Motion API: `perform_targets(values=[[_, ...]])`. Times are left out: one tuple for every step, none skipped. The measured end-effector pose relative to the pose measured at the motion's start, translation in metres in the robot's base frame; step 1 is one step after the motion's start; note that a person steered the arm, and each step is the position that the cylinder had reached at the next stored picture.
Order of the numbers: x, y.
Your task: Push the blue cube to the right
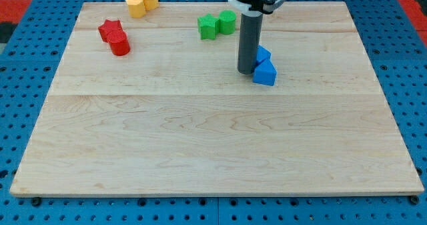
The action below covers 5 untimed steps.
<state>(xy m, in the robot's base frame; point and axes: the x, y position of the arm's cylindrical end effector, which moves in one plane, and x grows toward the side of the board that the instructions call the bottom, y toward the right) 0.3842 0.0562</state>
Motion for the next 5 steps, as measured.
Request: perform_targets(values=[[-0.012,0.0],[-0.026,0.015],[-0.037,0.03],[-0.05,0.026],[-0.065,0.03]])
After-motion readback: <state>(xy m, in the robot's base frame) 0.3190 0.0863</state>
